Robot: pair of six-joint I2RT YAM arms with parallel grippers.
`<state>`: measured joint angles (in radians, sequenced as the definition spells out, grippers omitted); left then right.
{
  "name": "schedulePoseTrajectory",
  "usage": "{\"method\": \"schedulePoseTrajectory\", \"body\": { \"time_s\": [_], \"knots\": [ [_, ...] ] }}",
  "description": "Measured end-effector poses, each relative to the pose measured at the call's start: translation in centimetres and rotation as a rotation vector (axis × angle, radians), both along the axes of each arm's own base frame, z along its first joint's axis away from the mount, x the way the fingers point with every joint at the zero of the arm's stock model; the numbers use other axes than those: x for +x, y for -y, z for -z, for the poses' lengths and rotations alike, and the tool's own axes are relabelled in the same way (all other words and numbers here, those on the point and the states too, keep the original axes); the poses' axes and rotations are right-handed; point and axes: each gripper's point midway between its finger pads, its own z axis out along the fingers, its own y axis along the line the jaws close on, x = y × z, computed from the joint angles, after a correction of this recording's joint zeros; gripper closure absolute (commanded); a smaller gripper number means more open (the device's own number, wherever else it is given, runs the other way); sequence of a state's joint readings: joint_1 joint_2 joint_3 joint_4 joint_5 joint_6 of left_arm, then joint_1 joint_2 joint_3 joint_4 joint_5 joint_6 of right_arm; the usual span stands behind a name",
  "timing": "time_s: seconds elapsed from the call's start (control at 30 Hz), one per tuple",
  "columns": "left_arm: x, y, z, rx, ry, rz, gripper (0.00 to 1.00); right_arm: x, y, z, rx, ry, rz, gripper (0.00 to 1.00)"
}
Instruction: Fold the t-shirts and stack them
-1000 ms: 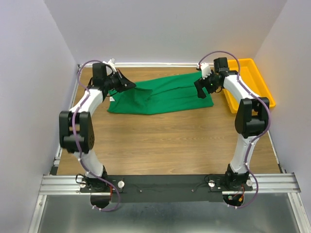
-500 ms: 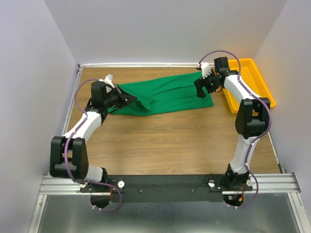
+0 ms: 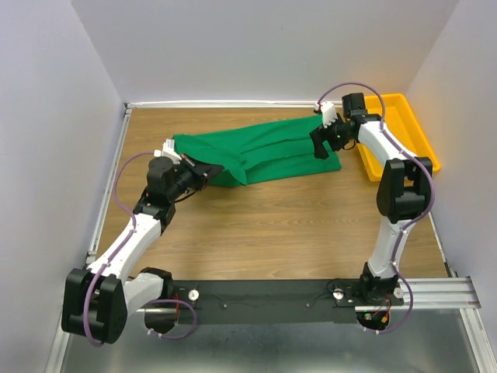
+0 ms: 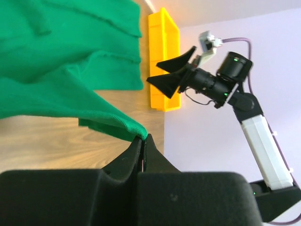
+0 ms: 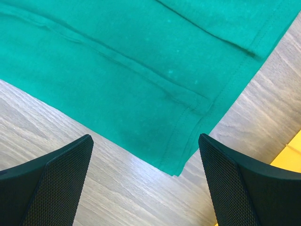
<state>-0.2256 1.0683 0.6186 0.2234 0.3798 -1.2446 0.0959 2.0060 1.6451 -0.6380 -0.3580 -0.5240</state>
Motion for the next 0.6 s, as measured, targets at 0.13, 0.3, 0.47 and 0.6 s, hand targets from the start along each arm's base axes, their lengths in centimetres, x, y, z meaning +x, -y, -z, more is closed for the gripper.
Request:
{"method": "schedulePoseTrajectory", "body": {
  "time_s": [0.13,0.3,0.47,0.6],
  "knots": [
    [-1.0,0.1,2.2,-0.037,-0.078,-0.033,1.00,-0.4,-0.1,0.2,0.003,-0.008,-0.003,0.00],
    [-1.3,0.3,2.0,-0.082,-0.096,-0.060,1.00,-0.7,-0.2,0.5,0.009,-0.019,-0.008,0.00],
    [-0.8,0.0,1.6,-0.102,-0.088,-0.097,1.00,-0.9,-0.2,0.3,0.013,-0.018,-0.010,0.00],
    [0.1,-0.3,1.9,-0.113,-0.097,-0.123,1.00,-0.9,-0.2,0.2,0.014,-0.016,-0.011,0.00]
  ]
}}
